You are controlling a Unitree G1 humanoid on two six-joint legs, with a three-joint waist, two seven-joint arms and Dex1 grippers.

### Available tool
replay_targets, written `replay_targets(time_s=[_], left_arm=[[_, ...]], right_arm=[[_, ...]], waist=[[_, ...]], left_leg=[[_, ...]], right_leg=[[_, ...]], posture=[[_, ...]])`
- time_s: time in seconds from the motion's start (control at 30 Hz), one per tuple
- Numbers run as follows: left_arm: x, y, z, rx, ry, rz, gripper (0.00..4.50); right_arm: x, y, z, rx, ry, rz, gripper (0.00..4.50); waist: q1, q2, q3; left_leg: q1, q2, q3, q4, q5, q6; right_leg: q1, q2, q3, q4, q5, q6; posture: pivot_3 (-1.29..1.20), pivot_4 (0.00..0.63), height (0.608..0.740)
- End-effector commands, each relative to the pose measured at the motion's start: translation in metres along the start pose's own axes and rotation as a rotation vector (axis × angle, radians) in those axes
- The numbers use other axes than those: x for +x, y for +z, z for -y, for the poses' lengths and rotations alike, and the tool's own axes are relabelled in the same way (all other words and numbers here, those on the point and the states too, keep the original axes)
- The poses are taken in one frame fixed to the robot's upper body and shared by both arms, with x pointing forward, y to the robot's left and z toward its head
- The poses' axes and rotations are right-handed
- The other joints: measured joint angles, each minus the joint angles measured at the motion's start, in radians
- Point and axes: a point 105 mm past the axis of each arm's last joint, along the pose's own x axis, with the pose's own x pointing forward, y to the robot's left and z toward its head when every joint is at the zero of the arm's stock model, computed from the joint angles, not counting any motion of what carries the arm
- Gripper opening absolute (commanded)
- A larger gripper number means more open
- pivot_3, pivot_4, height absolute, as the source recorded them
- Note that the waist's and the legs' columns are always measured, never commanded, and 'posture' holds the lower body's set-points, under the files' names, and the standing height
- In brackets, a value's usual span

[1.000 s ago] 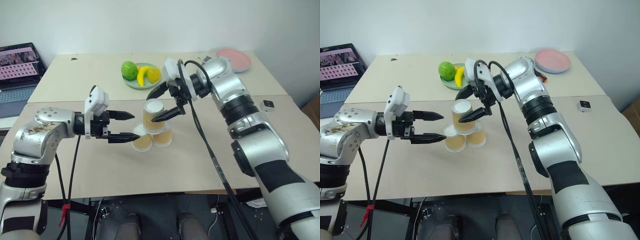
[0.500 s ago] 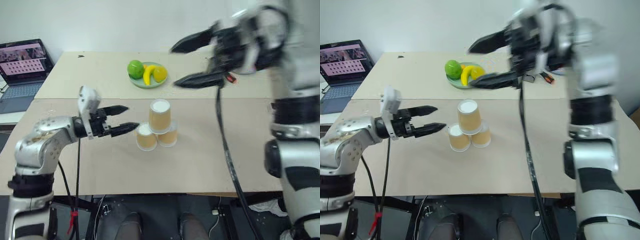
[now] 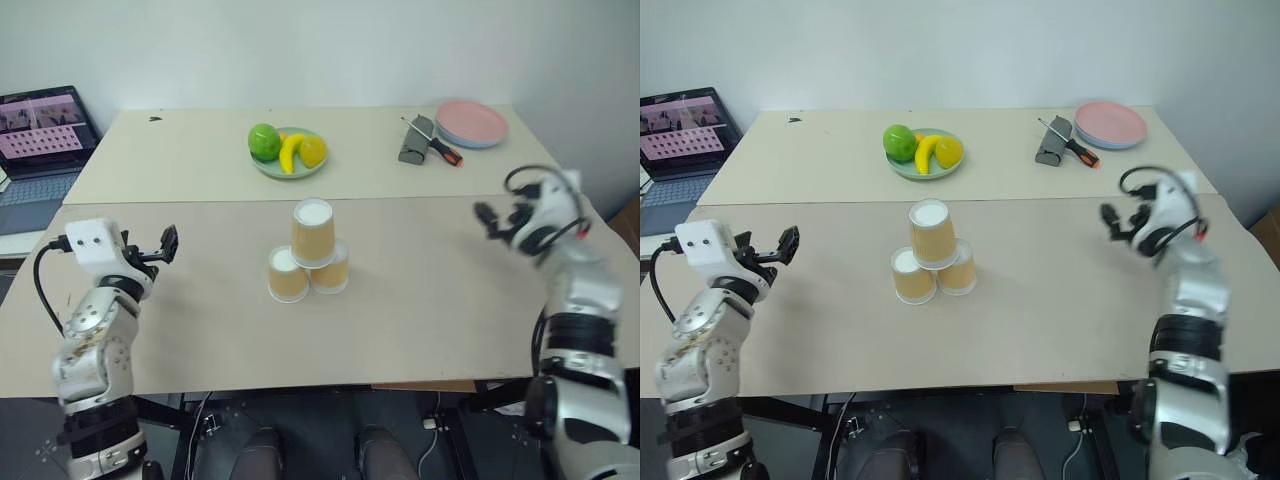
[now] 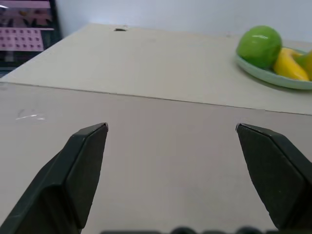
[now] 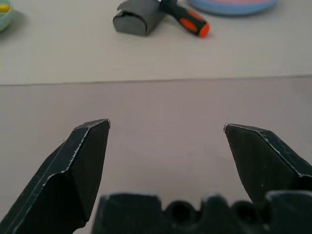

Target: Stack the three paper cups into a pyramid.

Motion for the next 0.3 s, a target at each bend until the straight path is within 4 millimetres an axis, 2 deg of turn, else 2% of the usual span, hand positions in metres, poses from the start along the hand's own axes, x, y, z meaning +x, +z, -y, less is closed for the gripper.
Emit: replay_targets(time_s=[0.03,0.13,0.3], left_arm=[[0.006,0.010,-0.027,0.025,0.164,0.102,4.50],[0.011,0.010,-0.037,0.048,0.231,0.139,4.50],[0.014,0.007,-0.041,0.033,0.266,0.165,4.50]], right_arm=[[-0.002,0.013,0.010,-0.030,-0.047,0.095,4.41],[0.001,0.006,0.001,-0.032,-0.031,0.093,4.41],[0.006,0.006,-0.014,-0.036,-0.003,0.096,4.41]], waist=[[0.005,0.000,0.000],[0.007,0.000,0.000],[0.005,0.000,0.000]], left_leg=[[0.000,0.000,0.000,0.000,0.000,0.000],[0.000,0.000,-0.001,0.000,0.000,0.000],[0.001,0.000,-0.001,0.000,0.000,0.000]], right_leg=[[0.000,0.000,0.000,-0.001,0.000,0.000],[0.001,-0.001,-0.001,-0.001,0.000,0.000],[0.002,0.000,-0.001,-0.001,0.000,0.000]], posture=[[0.00,0.150,0.740],[0.00,0.150,0.740],[0.00,0.150,0.740]])
